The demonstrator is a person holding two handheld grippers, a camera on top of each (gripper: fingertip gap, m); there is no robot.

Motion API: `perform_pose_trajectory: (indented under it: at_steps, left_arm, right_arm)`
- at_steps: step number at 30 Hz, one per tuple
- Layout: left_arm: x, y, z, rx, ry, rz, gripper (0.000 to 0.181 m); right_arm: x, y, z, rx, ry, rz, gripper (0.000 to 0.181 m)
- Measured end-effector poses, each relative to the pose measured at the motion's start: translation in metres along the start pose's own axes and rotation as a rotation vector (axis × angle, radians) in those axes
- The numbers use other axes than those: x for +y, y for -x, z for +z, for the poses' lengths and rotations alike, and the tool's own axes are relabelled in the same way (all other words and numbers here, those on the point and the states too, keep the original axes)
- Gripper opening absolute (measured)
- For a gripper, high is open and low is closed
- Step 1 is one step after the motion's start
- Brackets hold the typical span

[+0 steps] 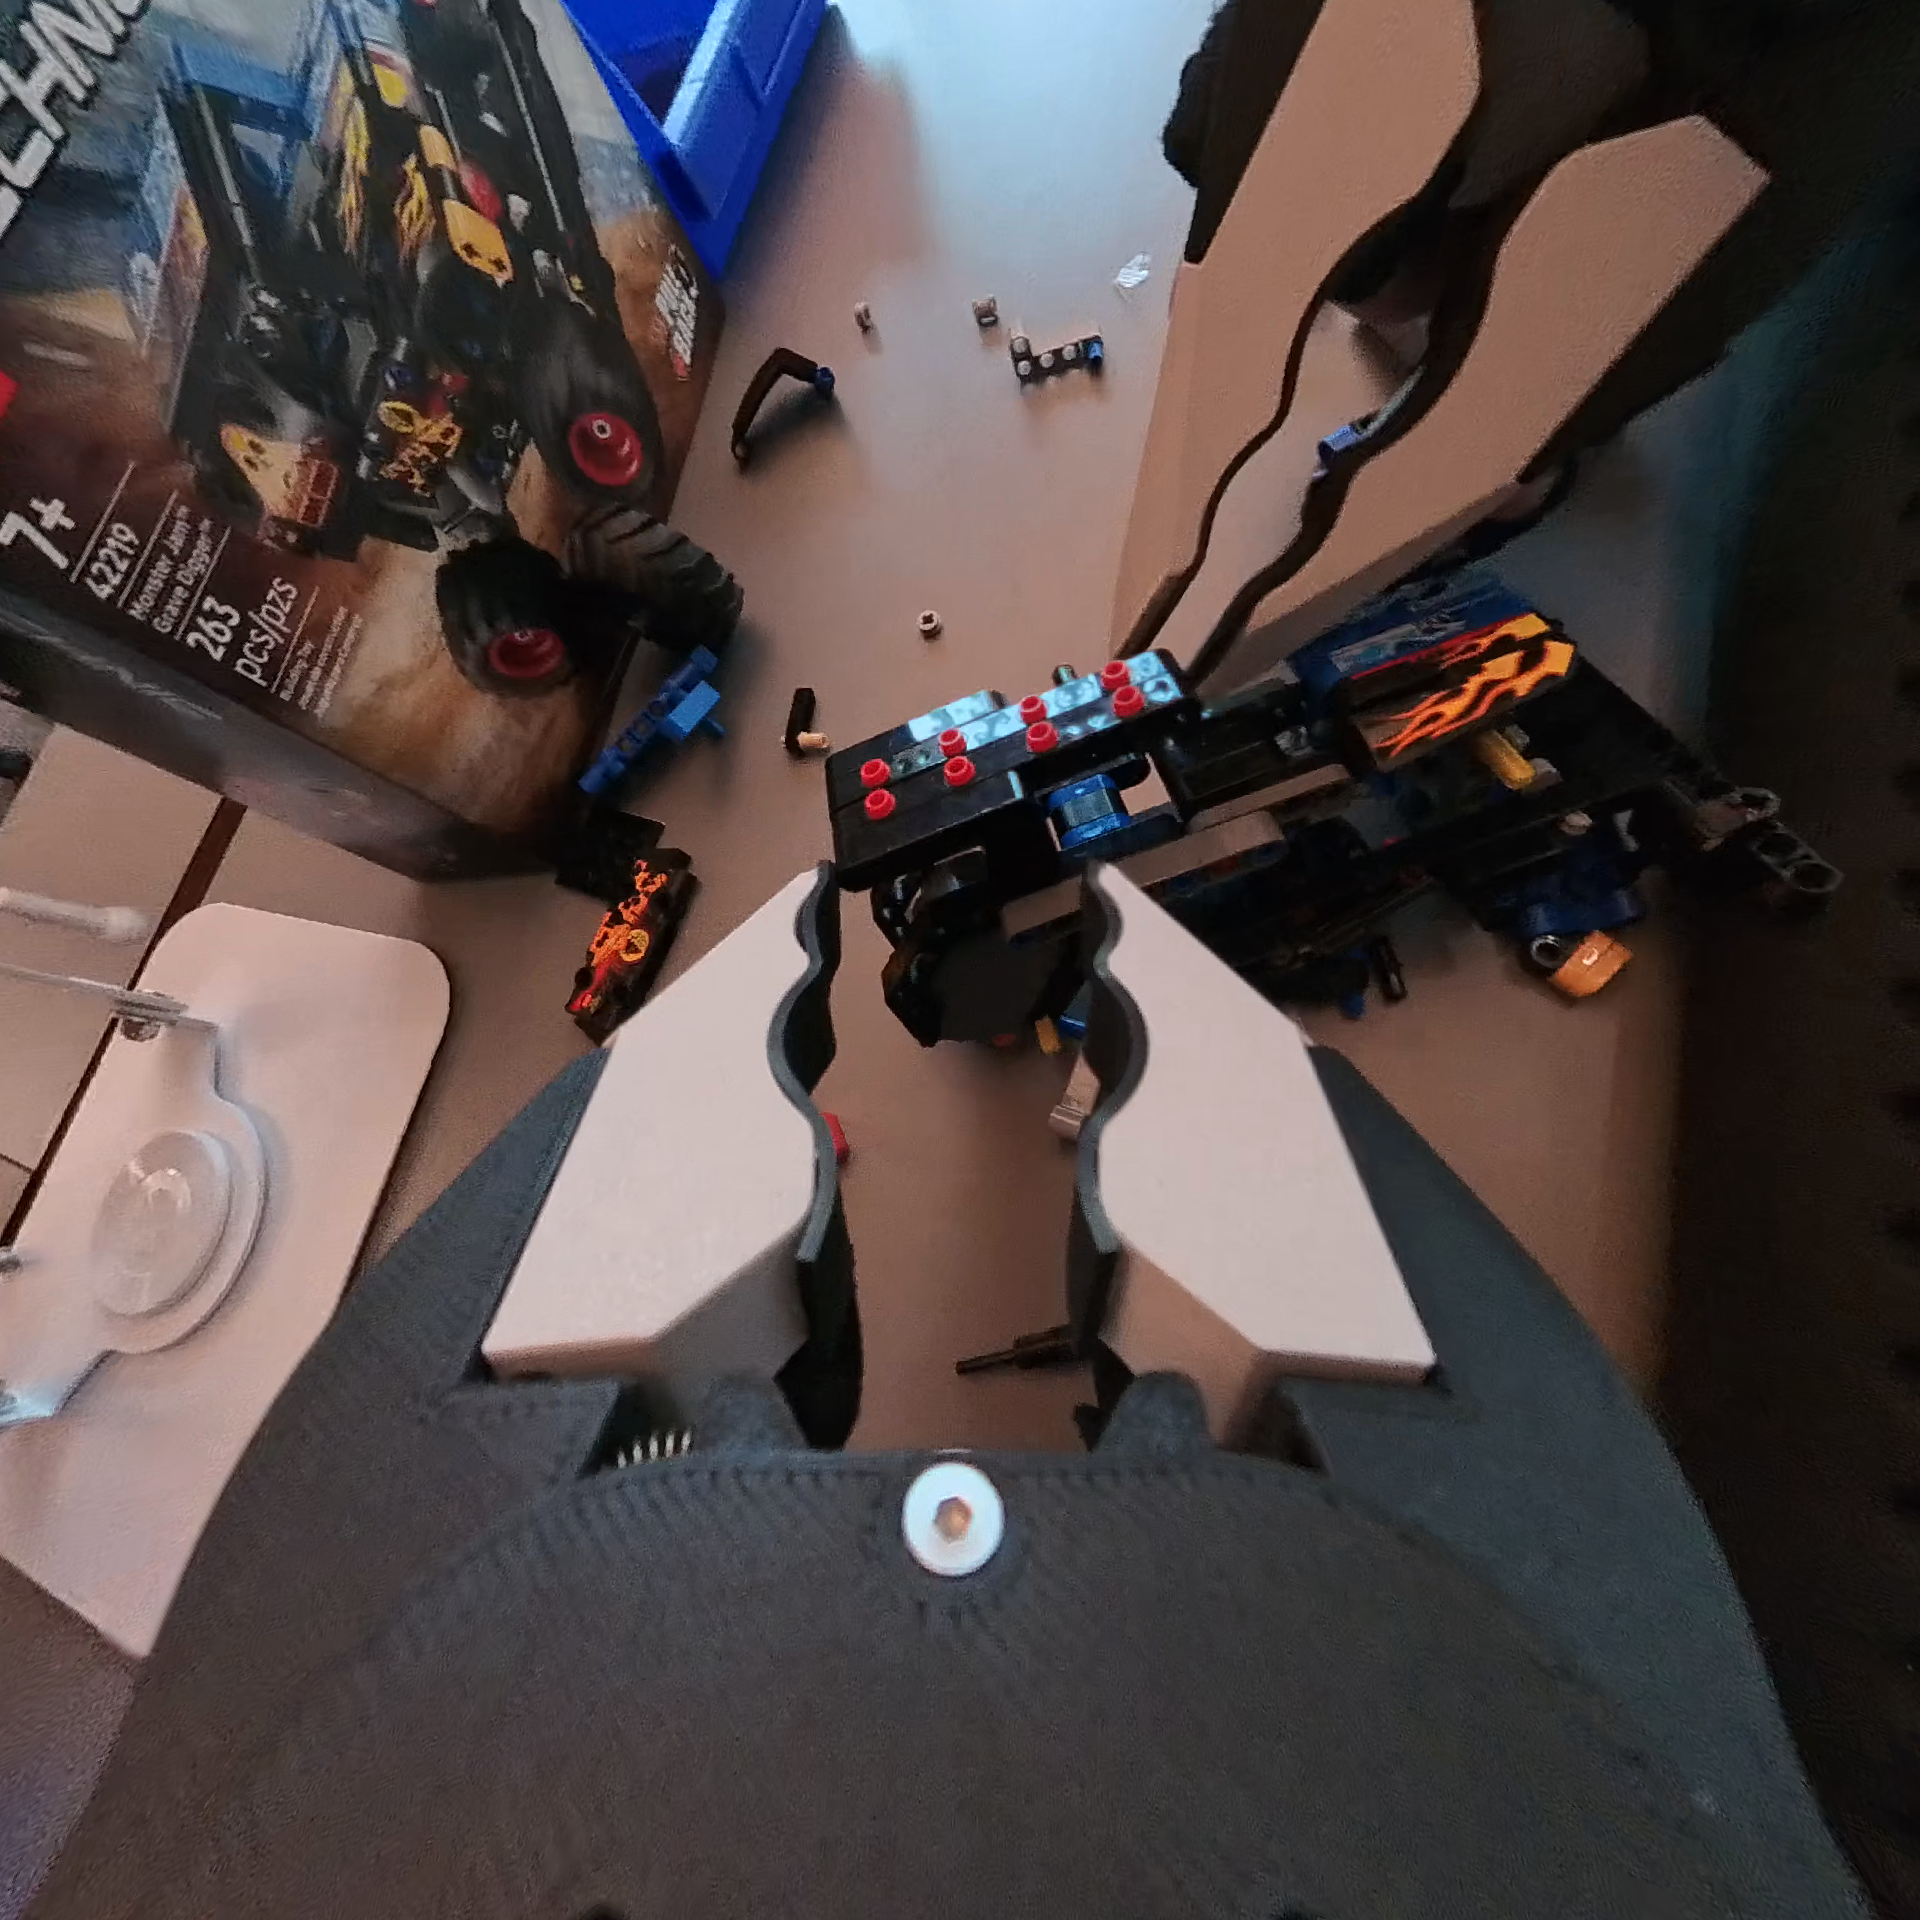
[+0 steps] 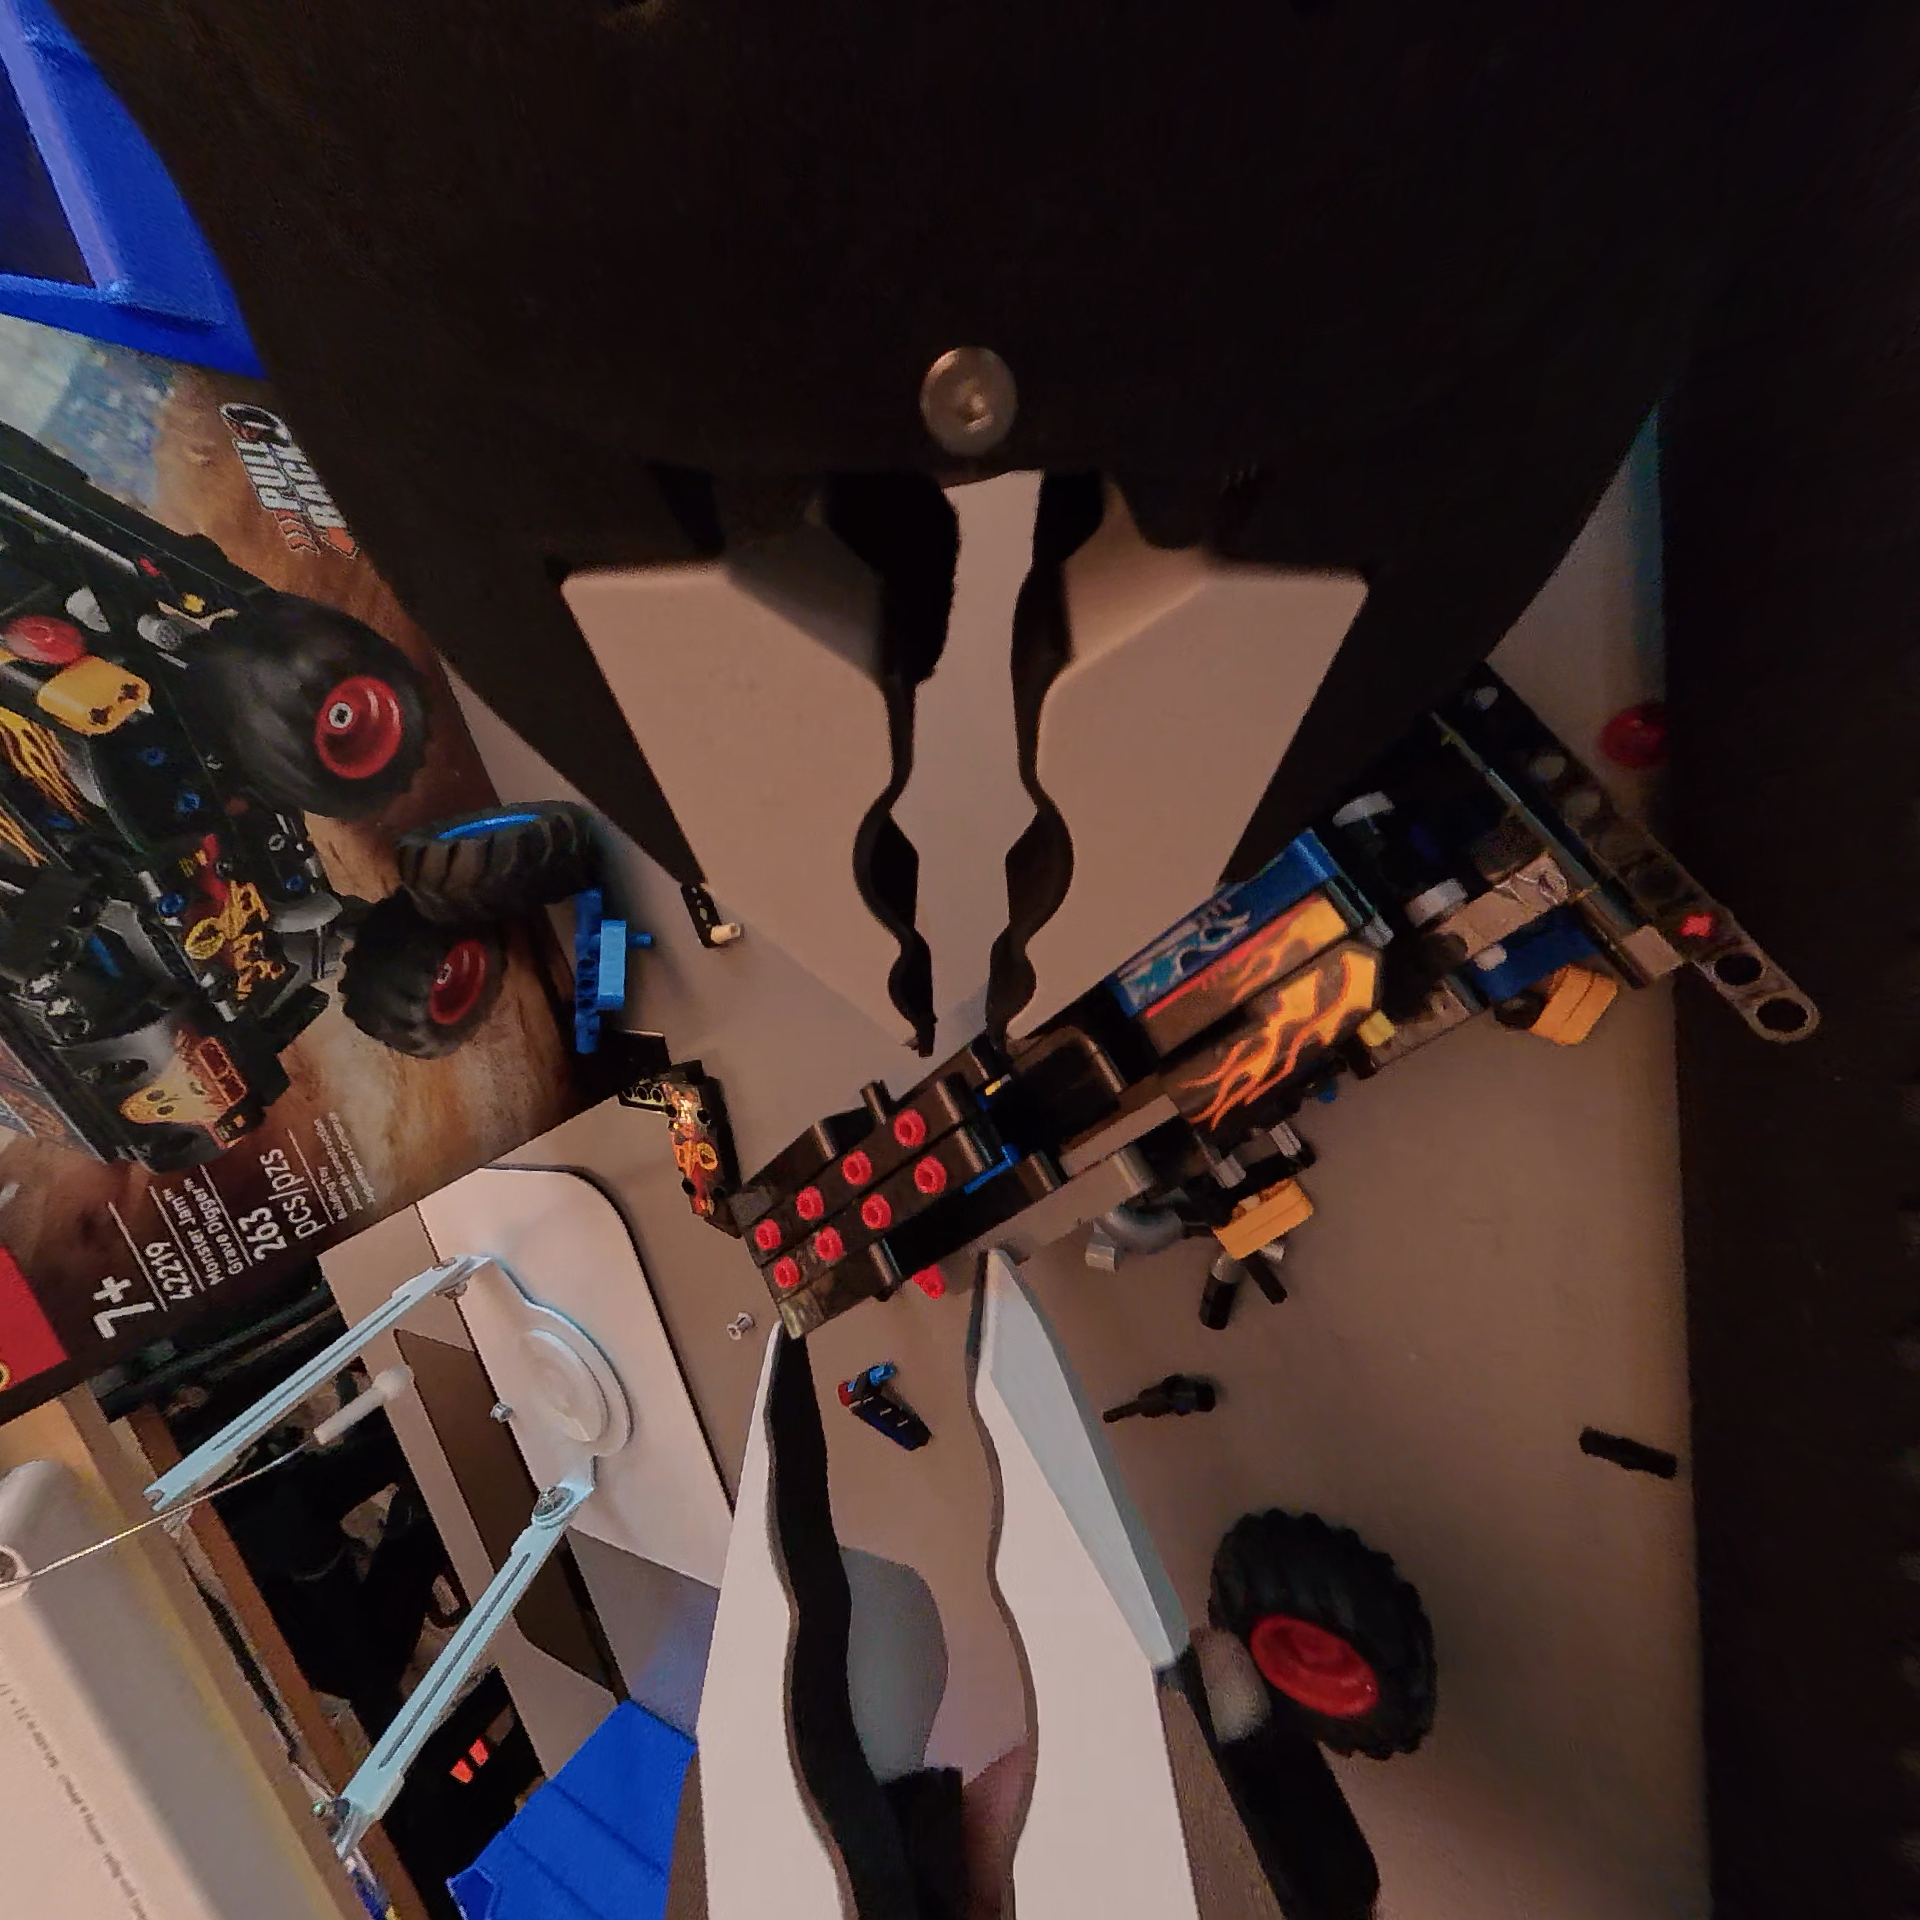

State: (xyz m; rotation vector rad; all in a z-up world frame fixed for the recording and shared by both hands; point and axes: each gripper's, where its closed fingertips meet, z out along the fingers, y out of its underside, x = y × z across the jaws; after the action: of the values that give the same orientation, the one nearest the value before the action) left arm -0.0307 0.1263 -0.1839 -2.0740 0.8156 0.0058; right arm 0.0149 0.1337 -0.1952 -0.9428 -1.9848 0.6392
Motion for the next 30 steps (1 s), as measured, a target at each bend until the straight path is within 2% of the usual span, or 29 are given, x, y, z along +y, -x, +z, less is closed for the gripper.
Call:
perform_pose_trajectory:
  at_steps: [3,6,8,12,13,16,20,24,28,30]
  left_arm:
    - [-0.001,0.0,-0.001,-0.014,-0.009,-0.05,0.043]
    - [-0.003,0.002,-0.016,-0.011,-0.065,-0.133,0.038]
    - [-0.005,-0.002,-0.022,0.008,-0.1,-0.182,0.028]
    - [0.004,-0.023,-0.005,0.068,-0.057,-0.222,0.027]
    - [0.003,-0.021,-0.004,0.052,-0.057,-0.222,0.027]
    - [0.002,-0.008,0.002,-0.027,-0.075,-0.233,0.006]
    - [0.003,-0.006,0.006,-0.012,-0.089,-0.237,0.006]
    - [0.0,-0.005,0.006,-0.015,-0.11,-0.215,0.005]
    - [-0.002,-0.003,0.008,-0.016,-0.121,-0.228,0.004]
    - [-0.005,-0.005,0.011,0.0,-0.13,-0.236,0.004]
  right_arm:
    - [-0.005,0.0,0.005,-0.001,0.004,0.018,0.009]
    - [-0.006,0.003,0.01,-0.006,0.013,0.027,0.007]
    - [-0.006,0.004,0.012,-0.009,0.021,0.022,0.003]
    - [-0.008,0.006,0.015,-0.008,0.024,0.023,0.0]
    - [-0.008,0.006,0.016,-0.007,0.026,0.023,0.0]
    - [-0.01,0.009,0.017,-0.013,0.02,0.017,0.0]
    - [-0.011,0.019,0.021,-0.045,0.032,-0.002,0.0]
    - [-0.009,0.009,0.013,-0.014,0.032,0.017,0.0]
    - [-0.004,-0.009,0.004,0.069,0.063,0.006,0.016]
    - [-0.007,-0.013,0.008,0.126,0.072,-0.025,0.032]
